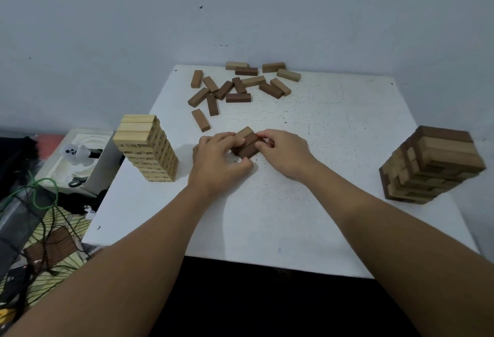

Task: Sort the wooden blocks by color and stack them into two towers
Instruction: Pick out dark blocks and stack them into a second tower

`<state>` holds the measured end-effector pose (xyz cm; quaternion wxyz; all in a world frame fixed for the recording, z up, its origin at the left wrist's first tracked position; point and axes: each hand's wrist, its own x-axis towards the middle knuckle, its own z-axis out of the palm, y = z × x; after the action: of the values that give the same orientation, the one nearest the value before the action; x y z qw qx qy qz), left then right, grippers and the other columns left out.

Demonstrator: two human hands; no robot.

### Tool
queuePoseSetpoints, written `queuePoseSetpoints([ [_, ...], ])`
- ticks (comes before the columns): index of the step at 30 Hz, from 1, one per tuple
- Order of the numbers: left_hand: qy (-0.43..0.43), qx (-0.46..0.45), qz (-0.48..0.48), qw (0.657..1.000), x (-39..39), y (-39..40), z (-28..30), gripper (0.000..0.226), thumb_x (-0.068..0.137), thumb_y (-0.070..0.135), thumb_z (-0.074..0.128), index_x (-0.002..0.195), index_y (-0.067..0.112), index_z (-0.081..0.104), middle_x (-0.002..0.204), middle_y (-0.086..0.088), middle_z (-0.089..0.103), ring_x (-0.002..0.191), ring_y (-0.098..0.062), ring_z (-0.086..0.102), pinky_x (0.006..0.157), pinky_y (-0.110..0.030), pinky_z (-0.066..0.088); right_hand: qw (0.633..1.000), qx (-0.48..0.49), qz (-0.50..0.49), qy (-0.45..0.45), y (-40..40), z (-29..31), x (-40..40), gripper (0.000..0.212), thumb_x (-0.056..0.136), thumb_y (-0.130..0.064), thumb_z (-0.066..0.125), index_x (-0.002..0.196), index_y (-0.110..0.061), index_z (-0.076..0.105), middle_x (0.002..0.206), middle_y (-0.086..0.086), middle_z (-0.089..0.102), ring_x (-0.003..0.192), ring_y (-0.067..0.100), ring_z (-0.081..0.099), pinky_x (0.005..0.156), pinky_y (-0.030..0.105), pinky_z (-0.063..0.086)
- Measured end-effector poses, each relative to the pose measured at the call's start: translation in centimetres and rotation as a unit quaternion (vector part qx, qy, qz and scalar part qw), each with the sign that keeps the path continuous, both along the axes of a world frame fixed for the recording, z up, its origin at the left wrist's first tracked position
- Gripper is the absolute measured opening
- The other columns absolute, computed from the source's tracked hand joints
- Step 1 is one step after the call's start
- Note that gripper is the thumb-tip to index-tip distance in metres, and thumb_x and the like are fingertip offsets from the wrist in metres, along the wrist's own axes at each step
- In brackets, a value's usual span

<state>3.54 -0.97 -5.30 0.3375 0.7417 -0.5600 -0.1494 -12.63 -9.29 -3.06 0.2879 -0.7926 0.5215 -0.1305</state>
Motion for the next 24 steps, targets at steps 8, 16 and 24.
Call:
queuePoseSetpoints([
  [8,0.013,0.045,-0.104,0.993,-1.4,1.6,0.4,0.042,0.067,0.046,0.079,0.109,0.046,0.074,0.123,0.035,0.061,0.126,-0.002,0.042,0.119,-0.036,0.027,0.999,0.030,0.005,-0.034,4.4,0.2,-5.4,0.034,0.099,-0.037,0.062,0.133,-0.033,0.061,0.088,-0.013,0.064,0.089,0.008,0.060,0.106,0.040,0.042],
  [16,0.044,0.105,-0.246,0.963,-3.5,2.4,0.5,0.041,0.061,0.043,0.079,0.102,0.047,0.074,0.126,0.025,0.067,0.123,-0.012,0.059,0.110,-0.046,0.044,0.997,0.032,0.013,-0.063,7.3,-1.1,-11.3,0.070,0.087,-0.044,0.076,0.146,-0.038,0.040,0.096,-0.012,0.058,0.092,0.006,0.054,0.098,0.032,0.042],
  [24,0.114,0.095,-0.227,0.962,-3.3,4.5,1.1,0.085,0.076,0.012,0.089,0.141,0.055,0.052,0.143,0.016,0.048,0.123,0.017,0.045,0.109,-0.011,0.034,0.997,0.014,0.013,-0.074,7.8,-1.7,-11.8,0.062,0.088,-0.044,0.077,0.145,-0.037,0.055,0.105,-0.012,0.051,0.100,0.005,0.051,0.105,0.035,0.042],
])
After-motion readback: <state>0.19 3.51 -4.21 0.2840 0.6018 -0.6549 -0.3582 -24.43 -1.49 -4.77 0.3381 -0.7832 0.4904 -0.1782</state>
